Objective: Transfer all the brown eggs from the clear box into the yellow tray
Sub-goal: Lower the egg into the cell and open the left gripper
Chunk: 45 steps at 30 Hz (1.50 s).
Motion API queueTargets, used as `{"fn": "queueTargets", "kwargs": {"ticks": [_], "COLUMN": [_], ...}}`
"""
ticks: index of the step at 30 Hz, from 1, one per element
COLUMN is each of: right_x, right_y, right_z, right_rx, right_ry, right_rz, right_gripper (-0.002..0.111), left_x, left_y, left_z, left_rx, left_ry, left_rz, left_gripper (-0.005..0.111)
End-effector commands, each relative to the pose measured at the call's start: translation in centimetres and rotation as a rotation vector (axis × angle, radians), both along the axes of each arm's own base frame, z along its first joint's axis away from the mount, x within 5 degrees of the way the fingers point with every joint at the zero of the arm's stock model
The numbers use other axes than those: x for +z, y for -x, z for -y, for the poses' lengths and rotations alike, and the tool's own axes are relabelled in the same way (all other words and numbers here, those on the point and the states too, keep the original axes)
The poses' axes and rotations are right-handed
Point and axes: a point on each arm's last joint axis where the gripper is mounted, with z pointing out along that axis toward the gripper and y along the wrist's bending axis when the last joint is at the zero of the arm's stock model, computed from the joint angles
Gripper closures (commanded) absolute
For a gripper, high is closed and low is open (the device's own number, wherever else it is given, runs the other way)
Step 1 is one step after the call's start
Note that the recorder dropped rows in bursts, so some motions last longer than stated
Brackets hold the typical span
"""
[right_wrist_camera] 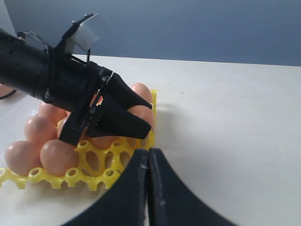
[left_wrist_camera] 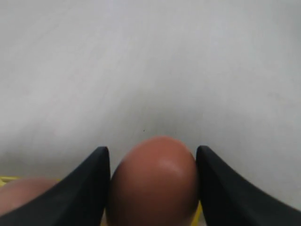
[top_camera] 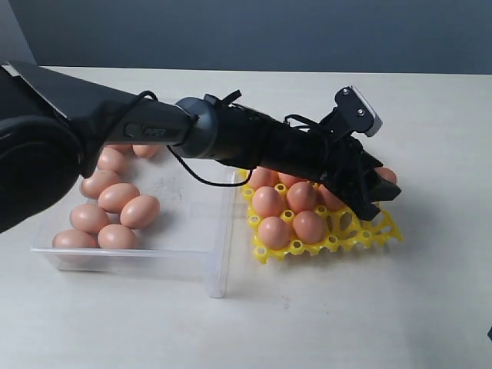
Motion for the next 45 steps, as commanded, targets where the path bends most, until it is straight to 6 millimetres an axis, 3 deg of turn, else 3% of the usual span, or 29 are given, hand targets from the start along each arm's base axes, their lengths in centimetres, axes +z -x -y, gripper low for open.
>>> {"fn": "queueTargets", "kwargs": {"ticks": [1, 13, 18, 21, 24, 26, 28, 31, 33, 36, 39, 45], "right_x": [0.2, 0.2, 0.2, 0.2, 0.2, 0.2, 0.2, 0.2, 0.2, 0.2, 0.2, 0.2], "right_y": [0.0, 0.0, 0.0, 0.0, 0.0, 0.0, 0.0, 0.0, 0.0, 0.0, 0.0, 0.0], "right_z": [0.0, 0.0, 0.0, 0.0, 0.0, 0.0, 0.0, 0.0, 0.0, 0.0, 0.0, 0.0], "right_rx": [0.001, 0.001, 0.001, 0.001, 0.001, 0.001, 0.001, 0.001, 0.001, 0.001, 0.001, 0.001], "right_ry": [-0.001, -0.001, -0.001, -0.001, -0.001, -0.001, -0.001, -0.001, -0.001, -0.001, -0.001, -0.001], "right_rz": [0.016, 0.016, 0.016, 0.016, 0.016, 0.016, 0.016, 0.016, 0.016, 0.016, 0.016, 0.016], "right_gripper": [0.107, 0.107, 0.107, 0.107, 0.107, 0.107, 0.107, 0.107, 0.107, 0.107, 0.107, 0.107], "left_x": [0.1, 0.0, 0.0, 1.2, 3.6, 5.4, 6.9, 8.2, 8.4, 7.0, 6.0, 3.3], "left_y": [-0.1, -0.1, -0.2, 0.0, 0.2, 0.3, 0.5, 2.1, 2.6, 2.3, 1.4, 0.9], "left_z": [0.2, 0.2, 0.1, 0.2, 0.2, 0.0, 0.0, 1.5, 3.3, 5.3, 6.6, 6.5], "left_rx": [0.006, 0.014, 0.024, 0.011, 0.021, 0.054, 0.087, 0.02, 0.081, 0.108, 0.085, 0.062], "left_ry": [0.013, 0.007, 0.0, 0.035, 0.078, 0.115, 0.152, 0.036, -0.116, -0.309, -0.306, -0.379], "left_rz": [-0.002, 0.0, 0.001, -0.004, -0.003, -0.033, -0.077, -0.063, -0.049, -0.086, -0.108, -0.147], "left_gripper": [0.069, 0.043, 0.04, 0.041, 0.053, 0.075, 0.106, 0.106, 0.106, 0.106, 0.106, 0.106]}}
